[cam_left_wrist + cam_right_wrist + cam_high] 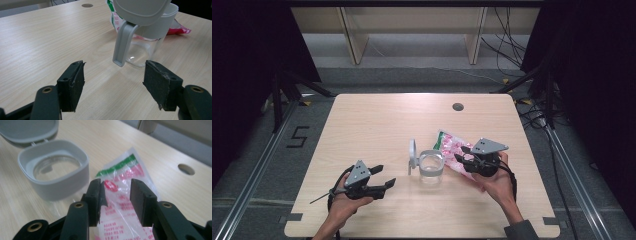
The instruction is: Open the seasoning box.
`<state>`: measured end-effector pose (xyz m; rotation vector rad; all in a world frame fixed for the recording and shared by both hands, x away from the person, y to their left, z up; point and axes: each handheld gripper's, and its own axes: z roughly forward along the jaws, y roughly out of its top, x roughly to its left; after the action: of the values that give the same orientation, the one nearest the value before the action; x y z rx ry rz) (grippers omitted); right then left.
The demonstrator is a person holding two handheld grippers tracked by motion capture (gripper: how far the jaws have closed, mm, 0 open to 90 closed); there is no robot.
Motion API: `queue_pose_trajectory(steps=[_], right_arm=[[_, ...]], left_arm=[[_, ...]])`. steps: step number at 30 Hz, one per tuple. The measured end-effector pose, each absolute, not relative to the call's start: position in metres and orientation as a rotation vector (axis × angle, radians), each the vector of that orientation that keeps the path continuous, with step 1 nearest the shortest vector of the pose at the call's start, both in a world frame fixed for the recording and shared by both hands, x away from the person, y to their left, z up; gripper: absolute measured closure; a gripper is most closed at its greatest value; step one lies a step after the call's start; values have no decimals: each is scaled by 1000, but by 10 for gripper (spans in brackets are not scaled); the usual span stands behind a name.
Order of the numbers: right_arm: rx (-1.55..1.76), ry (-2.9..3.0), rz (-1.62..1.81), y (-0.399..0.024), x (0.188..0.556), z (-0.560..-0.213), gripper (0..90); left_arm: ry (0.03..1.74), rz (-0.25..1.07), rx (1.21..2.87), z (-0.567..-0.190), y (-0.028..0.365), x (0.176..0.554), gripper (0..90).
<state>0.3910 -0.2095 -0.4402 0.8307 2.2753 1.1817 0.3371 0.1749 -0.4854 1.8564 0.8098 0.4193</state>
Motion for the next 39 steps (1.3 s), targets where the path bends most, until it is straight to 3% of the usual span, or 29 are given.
queue_pose_trajectory(steps=[13,20,24,26,29,30,39], right_arm=[[875,2348,1148,-223,405,-462,573],[858,2374,1115,-223,410,-470,593],[844,2387,1117,-224,413,-472,641],[809,2404,1084,-224,413,-474,751],[803,2416,1085,-225,414,-476,792],[780,2432,1086,-226,416,-477,872],[952,2397,1137,-229,409,-475,900]], left_arm=[[815,416,1853,-486,177,337,322],[818,411,1851,-486,177,337,322],[821,409,1852,-487,178,338,323],[820,407,1851,-487,178,338,323],[817,404,1851,-487,178,338,324],[819,407,1853,-487,178,337,325],[826,403,1845,-487,179,337,328]])
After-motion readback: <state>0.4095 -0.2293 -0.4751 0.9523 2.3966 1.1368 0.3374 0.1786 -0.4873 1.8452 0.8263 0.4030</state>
